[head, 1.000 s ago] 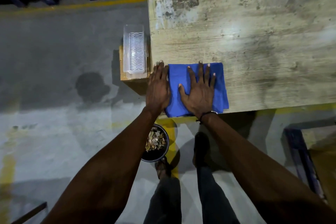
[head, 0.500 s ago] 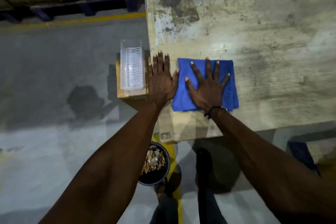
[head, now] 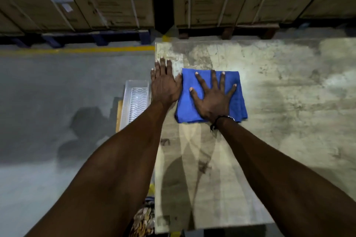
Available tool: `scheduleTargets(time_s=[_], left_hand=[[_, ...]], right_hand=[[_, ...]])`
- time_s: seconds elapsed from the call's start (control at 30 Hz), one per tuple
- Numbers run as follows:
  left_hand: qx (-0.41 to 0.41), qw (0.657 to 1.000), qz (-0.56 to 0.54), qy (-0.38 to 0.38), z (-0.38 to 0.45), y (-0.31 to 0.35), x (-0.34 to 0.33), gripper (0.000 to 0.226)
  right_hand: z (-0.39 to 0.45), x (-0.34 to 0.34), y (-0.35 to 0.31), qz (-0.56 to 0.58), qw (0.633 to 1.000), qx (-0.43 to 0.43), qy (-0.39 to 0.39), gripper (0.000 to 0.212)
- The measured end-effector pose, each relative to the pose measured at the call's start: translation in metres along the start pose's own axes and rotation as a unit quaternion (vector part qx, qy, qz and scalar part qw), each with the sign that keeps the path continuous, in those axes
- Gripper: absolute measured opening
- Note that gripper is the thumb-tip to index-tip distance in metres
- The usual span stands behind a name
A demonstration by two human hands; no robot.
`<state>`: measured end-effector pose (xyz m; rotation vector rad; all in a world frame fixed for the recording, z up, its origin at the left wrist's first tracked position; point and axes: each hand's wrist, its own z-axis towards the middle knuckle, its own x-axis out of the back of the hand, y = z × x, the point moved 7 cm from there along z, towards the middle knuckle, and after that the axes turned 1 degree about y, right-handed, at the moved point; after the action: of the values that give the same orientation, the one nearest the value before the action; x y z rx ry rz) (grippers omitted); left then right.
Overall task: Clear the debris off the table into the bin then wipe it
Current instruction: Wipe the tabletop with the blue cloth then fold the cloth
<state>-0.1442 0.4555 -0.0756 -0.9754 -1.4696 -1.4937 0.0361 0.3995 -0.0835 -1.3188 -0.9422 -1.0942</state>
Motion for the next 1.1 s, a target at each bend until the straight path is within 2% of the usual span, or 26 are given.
scheduleTargets(time_s=[0.3,0.53,0.63,0.8,0.9,0.97,1.1], left_hand=[[0.019,0.997,-0.046,0.062,0.003,0.000,0.004,0.064],[0.015,0.997,-0.060,0.052,0.003,-0.001,0.005,0.062],[0.015,0.997,-0.060,0.050,0.002,-0.001,0.005,0.062],[0.011,0.998,-0.050,0.041,0.001,0.000,0.005,0.065],[0.012,0.998,-0.051,0.038,0.002,0.001,0.005,0.064],[0.012,0.998,-0.053,0.044,0.003,0.002,0.008,0.062],[0.009,0.997,-0.057,0.052,0.002,0.003,0.009,0.060]], right_hand=[[0.089,-0.007,-0.019,-0.008,0.999,0.037,-0.016,0.070],[0.140,-0.014,-0.033,0.002,0.999,0.034,-0.039,0.070],[0.132,-0.014,-0.032,0.000,0.999,0.032,-0.030,0.068],[0.070,-0.009,-0.029,-0.027,0.998,0.055,-0.001,0.064],[0.085,-0.008,-0.022,-0.022,0.997,0.077,0.001,0.064],[0.122,-0.003,-0.009,-0.018,0.998,0.052,0.008,0.063],[0.171,-0.007,0.004,-0.009,0.999,-0.038,-0.033,0.064]])
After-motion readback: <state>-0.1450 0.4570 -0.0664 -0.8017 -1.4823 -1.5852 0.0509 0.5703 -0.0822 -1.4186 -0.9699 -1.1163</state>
